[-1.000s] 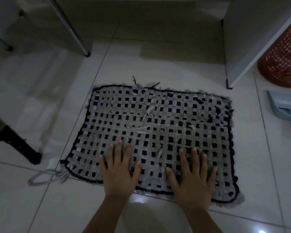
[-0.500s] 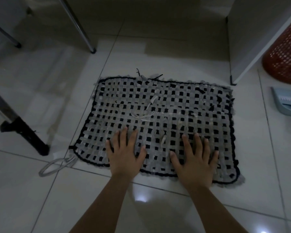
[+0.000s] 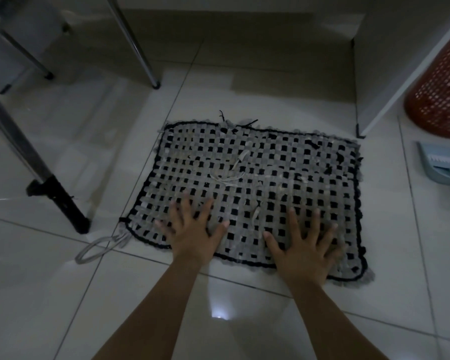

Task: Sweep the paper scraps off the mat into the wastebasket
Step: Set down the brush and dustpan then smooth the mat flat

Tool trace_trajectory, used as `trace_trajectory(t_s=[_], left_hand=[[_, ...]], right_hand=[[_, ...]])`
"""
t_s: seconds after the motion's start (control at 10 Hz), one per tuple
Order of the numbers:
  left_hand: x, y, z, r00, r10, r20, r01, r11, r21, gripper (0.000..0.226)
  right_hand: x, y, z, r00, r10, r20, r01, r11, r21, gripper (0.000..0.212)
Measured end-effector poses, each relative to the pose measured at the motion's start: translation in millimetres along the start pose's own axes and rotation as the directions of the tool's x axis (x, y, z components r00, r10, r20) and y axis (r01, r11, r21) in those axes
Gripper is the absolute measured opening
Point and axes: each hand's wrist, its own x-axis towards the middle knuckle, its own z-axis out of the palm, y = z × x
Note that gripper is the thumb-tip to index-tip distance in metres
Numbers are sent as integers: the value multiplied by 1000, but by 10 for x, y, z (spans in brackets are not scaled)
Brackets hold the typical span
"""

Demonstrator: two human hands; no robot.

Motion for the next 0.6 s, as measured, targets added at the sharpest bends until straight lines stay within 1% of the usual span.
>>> trace_trajectory(t_s=[0.1, 0.2, 0.3, 0.4, 0.5, 0.6], left_hand=[[-3, -31, -129, 983, -97, 156, 110, 991, -77, 81], [5, -26, -177, 978, -91, 190, 110, 990, -88, 82], [-6, 22, -223, 985, -92, 148, 105, 991, -84, 79], [-54, 112, -260, 999, -34, 34, 33, 999, 23, 73], [-213, 398, -511, 991, 96, -93, -82, 985, 150, 63], [-409, 632, -804, 977, 161, -141, -142, 980, 139, 59]], right_hand=[[-10, -8, -67, 989, 84, 118, -82, 996, -19, 84], [-25, -10, -89, 987, 76, 140, -76, 997, -8, 84], [-3, 10, -156, 976, 48, 211, -53, 998, 20, 83], [23, 40, -255, 950, 62, 307, -69, 998, 13, 80], [26, 15, -616, 929, 205, 307, -225, 974, 29, 72], [-2, -17, -1042, 937, 255, 241, -276, 959, 57, 69]])
